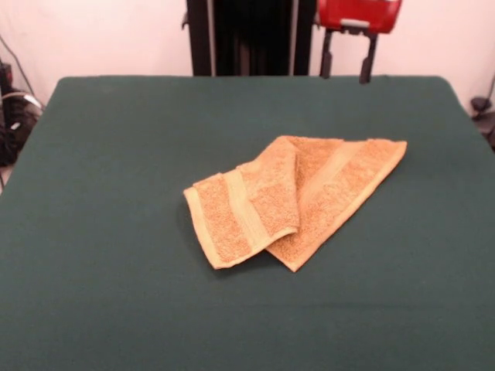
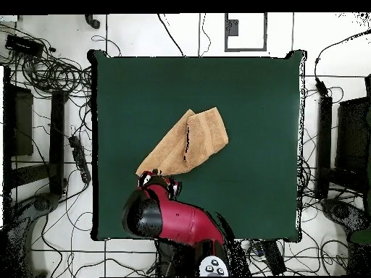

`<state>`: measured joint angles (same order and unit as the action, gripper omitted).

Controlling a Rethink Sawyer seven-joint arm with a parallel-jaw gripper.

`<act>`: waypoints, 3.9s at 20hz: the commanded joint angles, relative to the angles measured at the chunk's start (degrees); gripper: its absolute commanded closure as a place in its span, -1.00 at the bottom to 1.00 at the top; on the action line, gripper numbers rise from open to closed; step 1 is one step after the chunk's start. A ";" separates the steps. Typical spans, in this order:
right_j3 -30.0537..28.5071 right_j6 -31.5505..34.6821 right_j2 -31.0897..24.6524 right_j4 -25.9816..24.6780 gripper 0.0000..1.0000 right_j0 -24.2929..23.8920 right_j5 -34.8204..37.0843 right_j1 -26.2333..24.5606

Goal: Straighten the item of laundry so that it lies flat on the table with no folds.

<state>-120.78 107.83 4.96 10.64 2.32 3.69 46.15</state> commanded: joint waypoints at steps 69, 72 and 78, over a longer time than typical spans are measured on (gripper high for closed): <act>37.49 3.96 -9.96 -15.53 -1.00 -9.92 21.92 -22.32; 37.16 2.93 -10.62 -15.32 -1.00 -10.39 21.62 -22.98; 36.41 2.86 -10.59 -15.30 -1.00 -10.36 20.85 -23.84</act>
<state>-81.44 107.83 -4.86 -2.50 -9.25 18.57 23.18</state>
